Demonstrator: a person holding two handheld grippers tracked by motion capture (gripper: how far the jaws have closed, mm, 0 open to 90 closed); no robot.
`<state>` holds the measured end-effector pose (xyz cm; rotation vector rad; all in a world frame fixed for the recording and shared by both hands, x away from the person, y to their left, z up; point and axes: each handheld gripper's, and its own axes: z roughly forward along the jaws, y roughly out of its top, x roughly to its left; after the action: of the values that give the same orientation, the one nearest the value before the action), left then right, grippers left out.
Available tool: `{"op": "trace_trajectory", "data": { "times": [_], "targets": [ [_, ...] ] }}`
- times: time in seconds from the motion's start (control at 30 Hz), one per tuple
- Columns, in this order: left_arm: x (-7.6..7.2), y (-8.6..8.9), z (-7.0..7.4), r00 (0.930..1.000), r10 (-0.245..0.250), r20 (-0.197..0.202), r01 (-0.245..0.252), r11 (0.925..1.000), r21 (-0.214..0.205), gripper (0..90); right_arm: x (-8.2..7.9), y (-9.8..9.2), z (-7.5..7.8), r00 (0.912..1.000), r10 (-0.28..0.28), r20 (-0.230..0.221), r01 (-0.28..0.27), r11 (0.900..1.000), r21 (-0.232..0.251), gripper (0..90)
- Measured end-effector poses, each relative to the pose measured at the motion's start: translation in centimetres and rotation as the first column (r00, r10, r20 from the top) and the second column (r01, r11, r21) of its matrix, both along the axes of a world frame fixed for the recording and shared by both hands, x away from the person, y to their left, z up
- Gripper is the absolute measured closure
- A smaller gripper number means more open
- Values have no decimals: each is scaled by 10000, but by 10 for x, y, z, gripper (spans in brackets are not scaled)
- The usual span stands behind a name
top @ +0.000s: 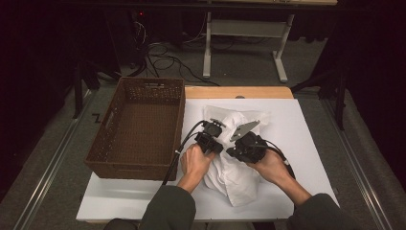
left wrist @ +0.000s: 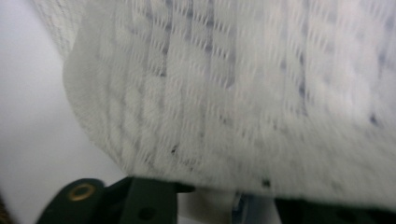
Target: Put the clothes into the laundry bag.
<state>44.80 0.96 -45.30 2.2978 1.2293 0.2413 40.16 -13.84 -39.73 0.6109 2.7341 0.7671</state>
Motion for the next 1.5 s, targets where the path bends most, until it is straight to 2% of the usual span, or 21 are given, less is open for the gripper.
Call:
{"op": "trace_trajectory", "data": {
  "times": [0.1, 0.2, 0.3, 0.47, 0.53, 0.63, 0.7, 0.83, 0.97, 1.03, 1.17, 1.23, 1.4, 1.5],
  "targets": [
    [-9, 3, 6, 9998, -108, 178, 105, 9998, 190, 514, 8, -9, -9, 9990, -400, -211, 401, 9992, 51, 896],
    [-23, 7, 13, 9987, -331, 383, 315, 9986, 413, 430, 15, -20, -15, 9962, -761, -425, 767, 9970, 140, 895],
    [-37, 14, 16, 9980, -506, 385, 490, 9980, 403, 413, 16, -26, -16, 9940, -971, -502, 983, 9949, 216, 894],
    [-55, 27, 10, 9977, -634, 241, 624, 9973, 387, 407, 16, -28, -14, 9940, -1045, -325, 1053, 9942, 230, 891],
    [-57, 30, 6, 9978, -639, 165, 633, 9973, 374, 406, 17, -28, -14, 9940, -1047, -331, 1054, 9942, 208, 889],
    [-52, 31, 0, 9985, -538, 120, 532, 9978, 402, 405, 19, -26, -16, 9935, -1094, -321, 1101, 9937, 188, 882],
    [-46, 30, -4, 9987, -444, 234, 438, 9987, 248, 428, 19, -24, -16, 9941, -1061, -239, 1065, 9942, 176, 865],
    [-35, 29, -11, 9994, -307, -126, 301, 9985, -449, 525, 16, -18, -11, 9953, -973, 8, 973, 9951, 162, 763],
    [-37, 26, -10, 9994, -359, 3, 358, 9971, -667, 619, 12, -10, -4, 9946, -855, 586, 850, 9963, 118, 709],
    [-41, 25, -6, 9986, -513, 129, 520, 9967, -626, 654, 12, -5, -4, 9945, -765, 712, 770, 9970, -39, 726],
    [-51, 23, 1, 9961, -793, 392, 812, 9954, -504, 682, 12, 2, -8, 9971, -484, 581, 513, 9975, -493, 847],
    [-58, 24, 7, 9932, -1030, 536, 1050, 9938, -371, 690, 11, 1, -8, 9976, -433, 540, 455, 9981, -417, 897],
    [-78, 30, 25, 9868, -1310, 955, 1357, 9897, -447, 696, 5, -1, 3, 9985, -83, 542, 87, 9999, -62, 900],
    [-87, 31, 40, 9811, -1501, 1222, 1573, 9862, -518, 696, 2, -2, 11, 9990, -33, 451, 17, 9994, 346, 900]
  ]
}}
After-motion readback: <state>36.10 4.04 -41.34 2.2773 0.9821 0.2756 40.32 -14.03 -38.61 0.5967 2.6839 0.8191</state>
